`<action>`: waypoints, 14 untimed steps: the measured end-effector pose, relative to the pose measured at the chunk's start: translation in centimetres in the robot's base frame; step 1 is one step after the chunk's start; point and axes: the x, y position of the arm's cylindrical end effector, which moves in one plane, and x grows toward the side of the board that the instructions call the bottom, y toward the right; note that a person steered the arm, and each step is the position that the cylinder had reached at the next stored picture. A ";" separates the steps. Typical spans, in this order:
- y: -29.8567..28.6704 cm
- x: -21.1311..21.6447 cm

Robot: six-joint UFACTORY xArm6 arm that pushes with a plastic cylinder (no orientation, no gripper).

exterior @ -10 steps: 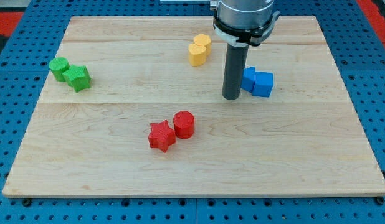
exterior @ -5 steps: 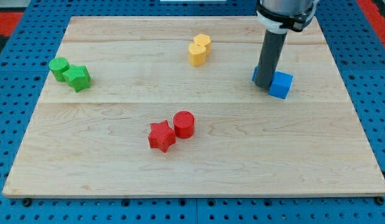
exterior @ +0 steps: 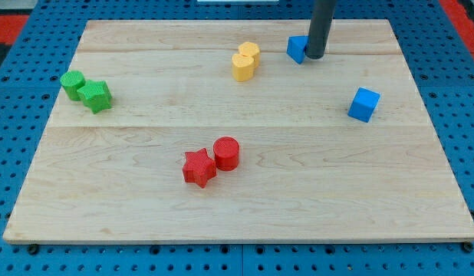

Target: Move blue triangle to the top left of the board

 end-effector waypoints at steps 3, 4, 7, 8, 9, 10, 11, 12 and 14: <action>-4.4 -3.6; -9.9 -4.6; -15.7 -4.4; -19.4 -3.6; -24.6 -2.9; -25.0 -1.0; -26.7 0.6; -29.8 0.5; -31.4 -4.7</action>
